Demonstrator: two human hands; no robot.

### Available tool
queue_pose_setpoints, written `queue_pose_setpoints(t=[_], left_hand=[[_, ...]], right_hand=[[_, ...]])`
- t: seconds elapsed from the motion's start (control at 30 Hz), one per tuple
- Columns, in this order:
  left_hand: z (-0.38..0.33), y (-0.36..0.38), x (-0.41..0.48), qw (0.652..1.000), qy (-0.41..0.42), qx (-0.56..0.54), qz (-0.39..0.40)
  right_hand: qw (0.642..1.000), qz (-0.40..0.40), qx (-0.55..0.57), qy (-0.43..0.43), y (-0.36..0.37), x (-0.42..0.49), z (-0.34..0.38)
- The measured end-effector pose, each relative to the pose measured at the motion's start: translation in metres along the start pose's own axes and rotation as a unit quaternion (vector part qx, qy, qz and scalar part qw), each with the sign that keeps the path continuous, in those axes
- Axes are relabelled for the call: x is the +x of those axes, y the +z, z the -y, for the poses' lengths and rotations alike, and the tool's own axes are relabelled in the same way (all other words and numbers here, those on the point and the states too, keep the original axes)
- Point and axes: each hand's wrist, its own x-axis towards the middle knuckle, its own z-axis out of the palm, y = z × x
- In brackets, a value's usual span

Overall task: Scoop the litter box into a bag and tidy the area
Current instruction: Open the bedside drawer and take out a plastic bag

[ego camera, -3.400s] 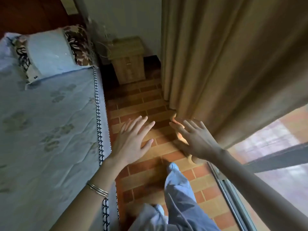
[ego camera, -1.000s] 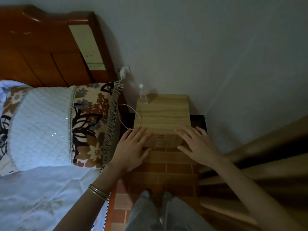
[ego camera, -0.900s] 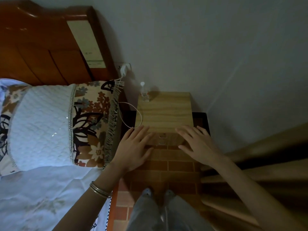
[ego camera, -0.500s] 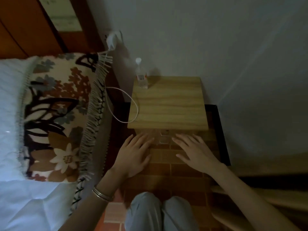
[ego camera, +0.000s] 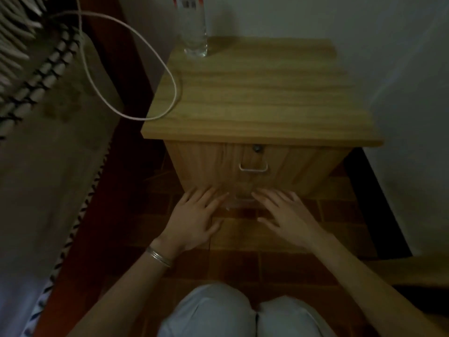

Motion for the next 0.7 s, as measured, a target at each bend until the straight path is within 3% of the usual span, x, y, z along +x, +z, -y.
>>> queue_pose_setpoints(t=[0.2,0.7], left_hand=[[0.013,0.029,0.011,0.999,0.008,0.021,-0.033],[0.016,0.009,0.002,0.998,0.010,0.032,-0.050]], right_hand=[[0.993,-0.106,-0.056,-0.014,0.011,0.020,-0.006],[0.988,-0.124,-0.092,0.008,-0.019,0.025,-0.001]])
